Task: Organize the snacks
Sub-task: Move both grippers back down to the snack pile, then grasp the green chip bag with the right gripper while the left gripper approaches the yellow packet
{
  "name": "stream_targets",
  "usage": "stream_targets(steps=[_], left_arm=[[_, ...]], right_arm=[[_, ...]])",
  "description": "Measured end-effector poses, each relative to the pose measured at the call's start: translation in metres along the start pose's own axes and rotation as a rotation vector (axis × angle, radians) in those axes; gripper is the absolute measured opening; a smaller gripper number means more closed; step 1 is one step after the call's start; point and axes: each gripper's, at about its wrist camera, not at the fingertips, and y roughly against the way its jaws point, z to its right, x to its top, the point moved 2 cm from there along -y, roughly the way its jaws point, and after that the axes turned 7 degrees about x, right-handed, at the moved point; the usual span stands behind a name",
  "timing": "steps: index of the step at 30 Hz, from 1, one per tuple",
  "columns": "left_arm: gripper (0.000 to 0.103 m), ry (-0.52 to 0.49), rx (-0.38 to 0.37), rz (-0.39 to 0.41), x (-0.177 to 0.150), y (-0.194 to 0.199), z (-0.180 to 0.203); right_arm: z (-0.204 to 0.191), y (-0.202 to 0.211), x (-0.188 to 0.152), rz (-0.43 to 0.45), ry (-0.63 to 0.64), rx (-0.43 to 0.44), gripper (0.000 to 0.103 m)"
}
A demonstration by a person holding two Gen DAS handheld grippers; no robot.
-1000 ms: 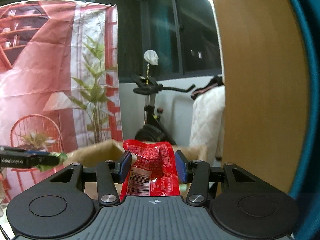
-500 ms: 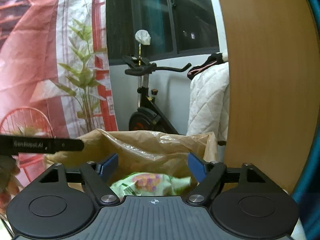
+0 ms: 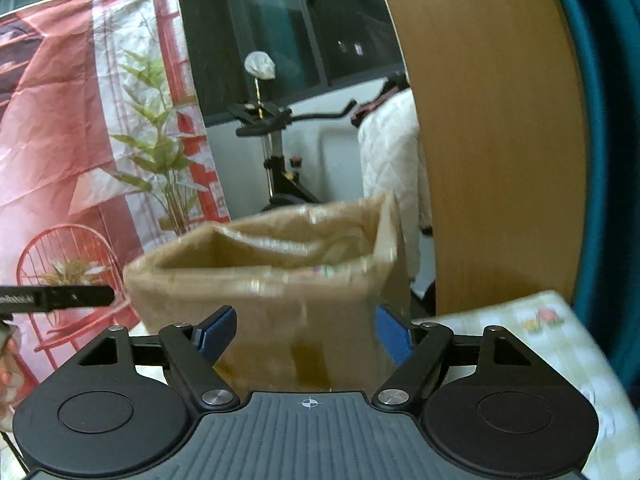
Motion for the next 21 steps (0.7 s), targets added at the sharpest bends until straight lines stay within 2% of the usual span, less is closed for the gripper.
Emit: stream_targets(steps=[5, 10, 14, 17, 21], left_arm=[[0.073, 0.02, 0.014, -0.055, -0.034, 0.002, -0.006], [0.073, 0.041, 0.012, -0.093, -0.06, 0.002, -0.013], [0.073, 0.03, 0.009, -0.1, -0.072, 0.001, -0.015], [0.073, 0.039, 0.005, -0.106, -0.078, -0.003, -0.017], [0.07, 0.056, -0.01, -0.112, -0.086, -0.009, -0.016]], right_arm=[[-0.005, 0.002, -0.044, -0.062, -0.049, -0.011, 0.089], [-0.012, -0.008, -0.086, -0.155, -0.104, -0.044, 0.089], [-0.021, -0.02, -0.112, -0.215, -0.167, -0.011, 0.089], [-0.02, -0.033, -0.121, -0.254, -0.249, 0.022, 0.089], [-0.011, -0.053, -0.123, -0.274, -0.358, -0.012, 0.09]])
